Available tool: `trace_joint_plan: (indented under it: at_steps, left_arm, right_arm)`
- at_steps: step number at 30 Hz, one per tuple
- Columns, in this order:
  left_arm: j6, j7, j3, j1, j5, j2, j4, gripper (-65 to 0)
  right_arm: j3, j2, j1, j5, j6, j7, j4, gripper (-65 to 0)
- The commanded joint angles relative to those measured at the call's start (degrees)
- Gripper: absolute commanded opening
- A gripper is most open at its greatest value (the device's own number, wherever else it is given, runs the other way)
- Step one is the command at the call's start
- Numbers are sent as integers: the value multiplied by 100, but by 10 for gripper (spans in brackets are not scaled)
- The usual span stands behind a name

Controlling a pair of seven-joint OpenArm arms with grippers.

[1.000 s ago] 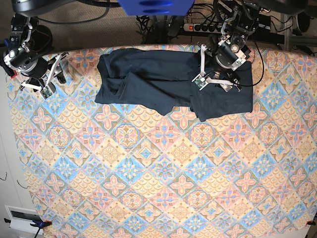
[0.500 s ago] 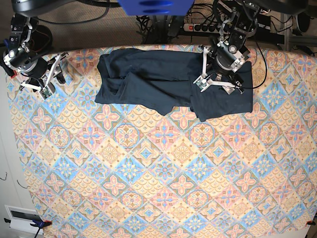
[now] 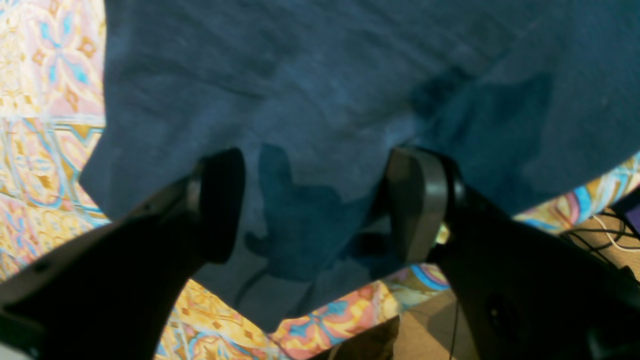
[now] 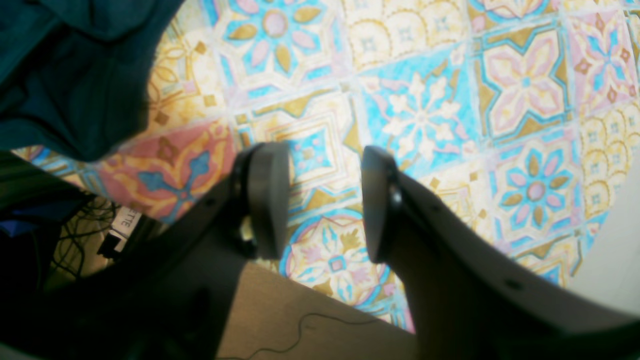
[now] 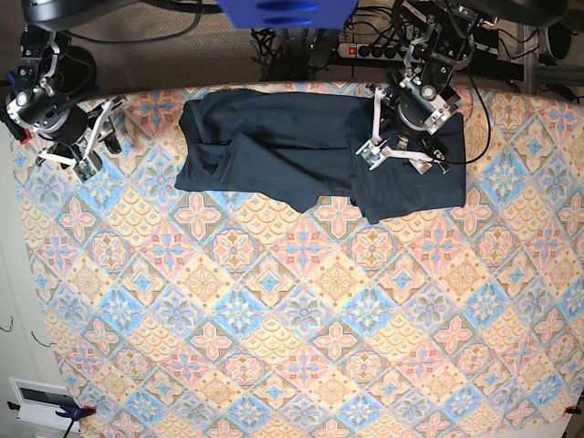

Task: Layout the t-shirt on the table in an organized manner, then fold the t-shirt properly
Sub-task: 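Release the shirt and retract the left gripper to its end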

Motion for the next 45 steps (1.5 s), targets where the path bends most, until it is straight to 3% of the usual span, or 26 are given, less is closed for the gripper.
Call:
trace_joint_plan:
  at_steps: [1,3,7,8,16,29,37,41,45]
  left_arm:
    - [22,-27,-12,-30,46,-26,85,-240]
    - [22,-27,-30,-30,46,-35,85,-328]
    - [22,-54,-65,-39,55,-35,85,-605]
    - [31,-54,-135,-39,55,-35,85,-650]
    - [5,-45,-381,75,2,-70,243,-650]
    - [-22,-335,-399,1086,-16,-808,445,-650]
    - [-22,-361,-443,1104,-25,-826,516,-650]
    - [-22,-581,-847,1104,-51,-817,516,-650]
    - [-30,-862,-1199,1130,-517,-835,516,-650]
  right_arm:
    - [68,107,19,54,-7,95,94,-419]
    - [68,107,19,54,-7,95,94,-419]
    - [68,107,19,54,-7,95,94,-419]
    - [68,107,19,54,-7,95,94,-419]
    - [68,107,19,54,-7,95,103,-419]
    - [68,107,19,54,-7,95,94,-419]
    - [68,107,27,54,-7,95,94,-419]
    - [68,107,27,54,-7,95,94,-419]
    - [68,107,27,54,-7,95,94,-419]
